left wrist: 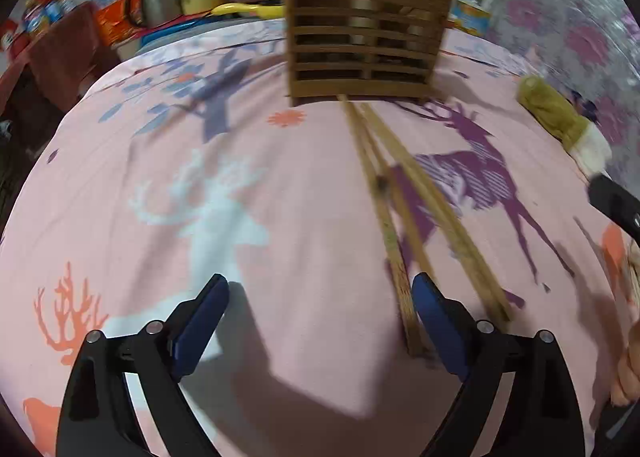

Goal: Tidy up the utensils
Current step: 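Move both open tools back down to the remaining chopsticks, then close the left tool on a chopstick while the right tool grasps another chopstick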

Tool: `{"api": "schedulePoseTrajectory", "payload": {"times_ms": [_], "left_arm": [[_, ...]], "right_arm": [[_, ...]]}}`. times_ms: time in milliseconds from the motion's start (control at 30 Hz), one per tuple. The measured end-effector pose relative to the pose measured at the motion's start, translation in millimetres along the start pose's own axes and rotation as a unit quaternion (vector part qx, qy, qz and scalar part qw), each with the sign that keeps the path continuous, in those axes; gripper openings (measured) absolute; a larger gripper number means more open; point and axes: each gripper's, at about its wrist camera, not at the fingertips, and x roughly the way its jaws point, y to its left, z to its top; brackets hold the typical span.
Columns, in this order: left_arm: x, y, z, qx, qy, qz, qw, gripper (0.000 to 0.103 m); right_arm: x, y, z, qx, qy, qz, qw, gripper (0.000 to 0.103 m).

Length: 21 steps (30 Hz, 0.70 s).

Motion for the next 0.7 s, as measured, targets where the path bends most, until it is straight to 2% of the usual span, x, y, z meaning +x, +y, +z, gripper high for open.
{"api": "schedulePoseTrajectory", "payload": {"times_ms": [100,200,333,433,467,500,533,567,600,700], "left_arm": [[-1,15,3,-0.027,-0.005,0.016,0.9995,0.091],[-5,22,3,-0.041,-0.009,0.006,0.9991,0.091],[-13,5,0,-0.005,-0.026,-0.006,0.9996,0.09],[-13,-11,-3,0.03,-0.031,0.003,0.9991,0.074],[-11,-14,-4,0.037,-0.026,0.004,0.999,0.06],[-8,-15,-5,0.04,-0.02,0.004,0.999,0.04],[-7,-15,-6,0.042,-0.016,0.001,0.999,0.036],[-9,-15,-6,0.043,-0.021,0.002,0.9989,0.026],[-10,-14,-7,0.043,-0.019,-0.004,0.9989,0.006],[-14,-4,-8,0.026,-0.023,0.01,0.9994,0.006]], "right_arm": [[0,-1,0,0.002,-0.001,0.0,1.0,0.072],[1,0,0,0.0,0.0,0.001,1.0,0.072],[1,4,-2,-0.009,-0.001,-0.002,1.0,0.072],[1,5,-3,-0.011,-0.001,-0.003,1.0,0.072],[2,5,-3,-0.01,-0.001,-0.004,1.0,0.072],[2,4,-3,-0.01,-0.001,-0.004,1.0,0.072],[2,4,-3,-0.009,-0.002,-0.005,1.0,0.072],[1,4,-3,-0.009,-0.003,-0.006,1.0,0.072],[1,4,-3,-0.01,-0.003,-0.007,1.0,0.072],[0,5,-3,-0.013,-0.002,-0.007,1.0,0.072]]}}
